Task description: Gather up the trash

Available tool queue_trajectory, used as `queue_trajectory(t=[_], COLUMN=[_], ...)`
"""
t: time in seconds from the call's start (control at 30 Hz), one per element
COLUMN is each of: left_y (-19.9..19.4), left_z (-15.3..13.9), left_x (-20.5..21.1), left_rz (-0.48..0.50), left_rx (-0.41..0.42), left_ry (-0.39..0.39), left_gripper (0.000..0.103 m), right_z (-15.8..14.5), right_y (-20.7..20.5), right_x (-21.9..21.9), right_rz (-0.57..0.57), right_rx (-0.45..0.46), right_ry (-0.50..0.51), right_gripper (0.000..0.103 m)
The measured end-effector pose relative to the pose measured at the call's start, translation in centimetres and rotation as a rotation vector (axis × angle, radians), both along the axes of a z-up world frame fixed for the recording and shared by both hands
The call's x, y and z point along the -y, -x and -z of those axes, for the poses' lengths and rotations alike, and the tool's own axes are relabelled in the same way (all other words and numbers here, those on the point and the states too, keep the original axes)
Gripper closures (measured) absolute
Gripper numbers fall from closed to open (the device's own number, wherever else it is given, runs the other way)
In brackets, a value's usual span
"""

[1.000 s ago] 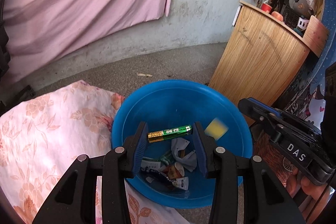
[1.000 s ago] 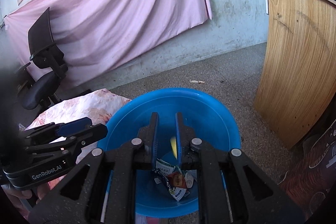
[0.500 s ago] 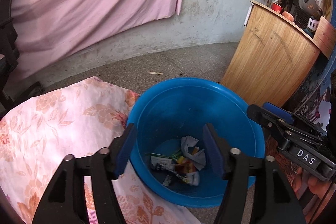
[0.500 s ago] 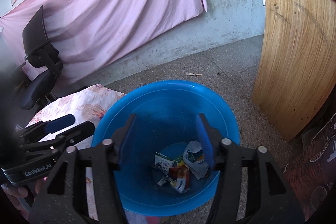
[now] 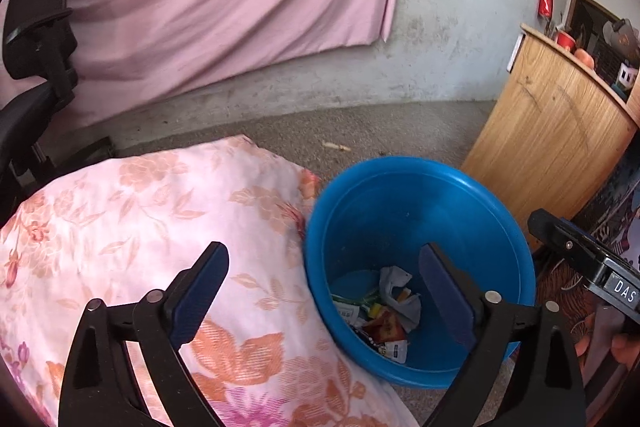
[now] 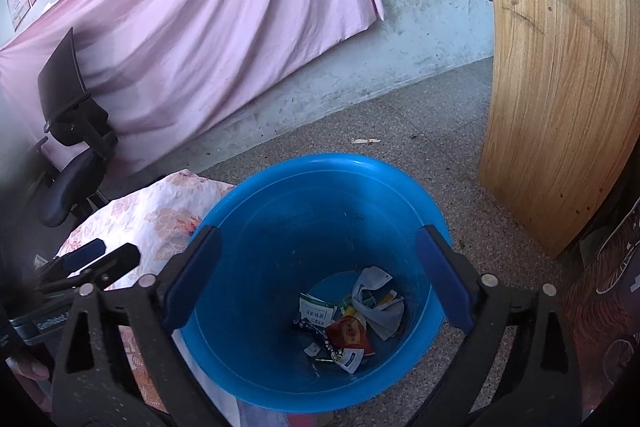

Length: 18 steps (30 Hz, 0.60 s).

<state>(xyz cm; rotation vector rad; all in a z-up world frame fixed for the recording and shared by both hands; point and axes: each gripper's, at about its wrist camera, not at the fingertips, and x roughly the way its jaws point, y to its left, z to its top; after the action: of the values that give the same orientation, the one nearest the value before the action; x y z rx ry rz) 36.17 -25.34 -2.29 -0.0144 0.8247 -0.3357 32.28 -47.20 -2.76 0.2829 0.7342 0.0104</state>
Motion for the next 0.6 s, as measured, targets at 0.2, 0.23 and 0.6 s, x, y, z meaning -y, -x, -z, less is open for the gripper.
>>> queue_trajectory(t=[0.2, 0.23, 0.6], left_y=[1.3, 1.5, 2.7], left_z=[-1.3, -1.5, -3.5], left_x=[-1.5, -1.8, -4.3], left_rz=[-0.014, -0.018, -0.076], left_rx=[0.083, 0.093, 0.172], left_ry=[0.031, 0.037, 0.083], left_gripper=[0.003, 0.003, 0.003], right_z=[-0.7, -0.8, -2.5], right_y=[0.4, 0.4, 1.7], right_x=[-0.6, -0.7, -2.7], right_rz=[0.003, 0.002, -0.032], right_rx=[0.034, 0.039, 0.144], right_ry=[0.015, 0.02, 0.086], right_gripper=[0.0, 0.0, 0.0])
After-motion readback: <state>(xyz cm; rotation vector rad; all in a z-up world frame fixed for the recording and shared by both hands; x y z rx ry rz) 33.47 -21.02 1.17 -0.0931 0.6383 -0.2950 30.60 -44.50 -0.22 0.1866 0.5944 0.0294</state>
